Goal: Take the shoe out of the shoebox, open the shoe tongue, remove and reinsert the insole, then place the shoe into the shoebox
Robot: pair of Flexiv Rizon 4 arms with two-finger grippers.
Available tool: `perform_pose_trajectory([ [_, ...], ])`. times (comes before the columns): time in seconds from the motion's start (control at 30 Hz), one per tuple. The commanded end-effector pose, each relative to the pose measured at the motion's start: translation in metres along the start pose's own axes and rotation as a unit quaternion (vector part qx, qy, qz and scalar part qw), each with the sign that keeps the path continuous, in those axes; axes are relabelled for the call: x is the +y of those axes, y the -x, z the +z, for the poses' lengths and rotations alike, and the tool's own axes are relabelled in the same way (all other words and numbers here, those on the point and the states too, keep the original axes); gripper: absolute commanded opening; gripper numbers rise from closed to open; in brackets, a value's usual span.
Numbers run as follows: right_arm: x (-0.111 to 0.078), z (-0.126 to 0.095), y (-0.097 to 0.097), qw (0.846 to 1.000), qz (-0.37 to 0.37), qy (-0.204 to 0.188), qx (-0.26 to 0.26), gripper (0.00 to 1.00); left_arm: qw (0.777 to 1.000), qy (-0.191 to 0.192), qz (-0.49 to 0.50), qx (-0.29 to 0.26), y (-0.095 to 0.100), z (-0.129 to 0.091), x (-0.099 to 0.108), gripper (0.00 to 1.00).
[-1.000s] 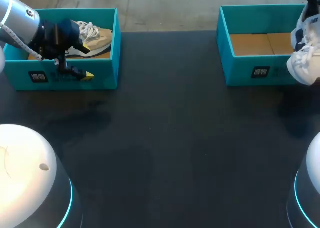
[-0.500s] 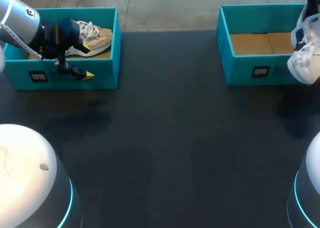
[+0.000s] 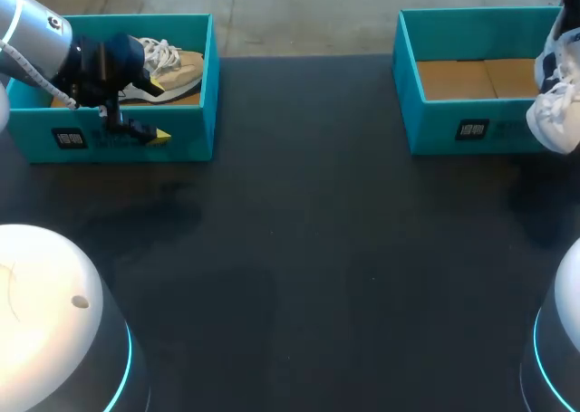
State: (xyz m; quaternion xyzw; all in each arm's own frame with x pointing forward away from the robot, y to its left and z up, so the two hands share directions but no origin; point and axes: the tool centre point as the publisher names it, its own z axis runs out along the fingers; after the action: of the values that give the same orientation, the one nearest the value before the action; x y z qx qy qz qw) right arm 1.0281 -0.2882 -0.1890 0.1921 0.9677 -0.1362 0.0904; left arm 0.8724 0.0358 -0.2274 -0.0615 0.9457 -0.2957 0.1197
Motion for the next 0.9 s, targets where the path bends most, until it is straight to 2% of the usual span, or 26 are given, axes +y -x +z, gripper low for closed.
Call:
perform_pose_trajectory([
  [0.03, -0.01, 0.0, 0.001, 1.0, 0.001, 0.003, 0.0, 0.0, 1.0, 0.002, 0.0, 0.0, 0.0, 0.0, 0.0, 1.0],
  [0.3, -0.029, 0.005, 0.01, 1.0, 0.024, -0.005, 0.005, 0.0, 1.0, 0.002, 0.0, 0.0, 0.0, 0.0, 0.0, 1.0],
  [0.47, -0.041, 0.006, 0.018, 0.993, 0.12, -0.005, 0.012, 0.0, 1.0, 0.002, 0.0, 0.0, 0.0, 0.0, 0.0, 1.0],
  [0.5, -0.042, 0.006, 0.017, 0.99, 0.139, -0.017, 0.012, 0.0, 1.0, 0.002, 0.0, 0.0, 0.0, 0.0, 0.0, 1.0],
  [0.6, -0.046, 0.001, 0.012, 0.974, 0.221, -0.031, 0.02, 0.0, 1.0, 0.002, 0.0, 0.0, 0.0, 0.0, 0.0, 1.0],
  [0.63, -0.048, 0.001, 0.01, 0.963, 0.267, -0.036, 0.025, 0.0, 1.0, 0.002, 0.0, 0.0, 0.0, 0.0, 0.0, 1.0],
  [0.73, -0.047, 0.001, 0.009, 0.943, 0.328, -0.051, 0.033, 0.0, 1.0, 0.002, 0.0, 0.0, 0.0, 0.0, 0.0, 1.0],
  [0.83, -0.049, 0.006, 0.011, 0.912, 0.402, -0.062, 0.051, 0.0, 1.0, 0.002, 0.0, 0.0, 0.0, 0.0, 0.0, 1.0],
  [0.87, -0.049, 0.006, 0.011, 0.906, 0.414, -0.063, 0.054, 0.0, 1.0, 0.002, 0.0, 0.0, 0.0, 0.0, 0.0, 1.0],
  [0.9, -0.051, 0.006, 0.011, 0.89, 0.448, -0.066, 0.059, 0.0, 1.0, 0.002, 0.0, 0.0, 0.0, 0.0, 0.0, 1.0],
])
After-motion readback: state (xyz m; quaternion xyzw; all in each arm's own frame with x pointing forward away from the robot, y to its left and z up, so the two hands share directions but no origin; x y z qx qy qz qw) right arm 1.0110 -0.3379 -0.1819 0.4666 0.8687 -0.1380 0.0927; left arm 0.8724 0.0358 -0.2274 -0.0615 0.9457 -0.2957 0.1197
